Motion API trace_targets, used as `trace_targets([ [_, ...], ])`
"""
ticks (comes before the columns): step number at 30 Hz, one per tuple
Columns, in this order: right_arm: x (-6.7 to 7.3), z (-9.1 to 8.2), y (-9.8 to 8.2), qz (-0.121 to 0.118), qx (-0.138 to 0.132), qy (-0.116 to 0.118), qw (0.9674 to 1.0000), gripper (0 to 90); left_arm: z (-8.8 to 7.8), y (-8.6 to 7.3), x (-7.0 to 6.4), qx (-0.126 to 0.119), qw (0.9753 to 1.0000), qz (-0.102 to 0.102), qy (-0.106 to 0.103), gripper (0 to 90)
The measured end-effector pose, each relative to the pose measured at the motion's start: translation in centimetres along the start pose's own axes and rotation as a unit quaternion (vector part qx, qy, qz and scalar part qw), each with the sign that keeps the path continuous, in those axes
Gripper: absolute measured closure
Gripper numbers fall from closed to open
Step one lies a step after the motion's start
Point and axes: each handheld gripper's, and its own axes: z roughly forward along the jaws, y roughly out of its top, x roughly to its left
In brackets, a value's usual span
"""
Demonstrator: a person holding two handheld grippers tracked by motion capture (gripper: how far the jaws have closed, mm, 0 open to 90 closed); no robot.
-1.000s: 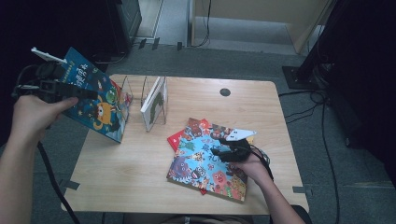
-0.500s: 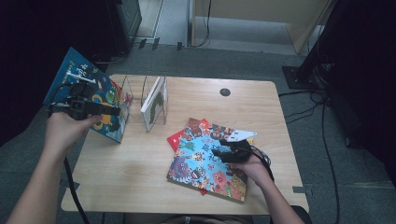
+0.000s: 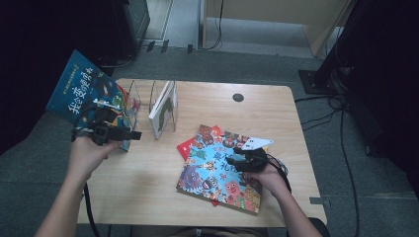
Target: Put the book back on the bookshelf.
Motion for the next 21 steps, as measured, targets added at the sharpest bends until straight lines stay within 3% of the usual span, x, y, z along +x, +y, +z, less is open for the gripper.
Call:
trace_targets([
  [7,-0.1,0.0,-0.1,0.001,0.004,-0.001,1.0000,46.8,2.5,-1.0,-0.8,0.004,0.9999,0.009,-0.007,43.6],
  [11,-0.1,0.0,-0.2,0.002,0.006,-0.001,1.0000,46.8,4.5,-1.6,-1.2,0.008,0.9995,0.014,-0.026,43.6],
  [21,-0.2,-0.7,-1.2,0.016,0.011,-0.015,0.9997,46.8,8.1,-2.0,-3.2,0.002,0.9966,0.076,-0.033,47.8],
])
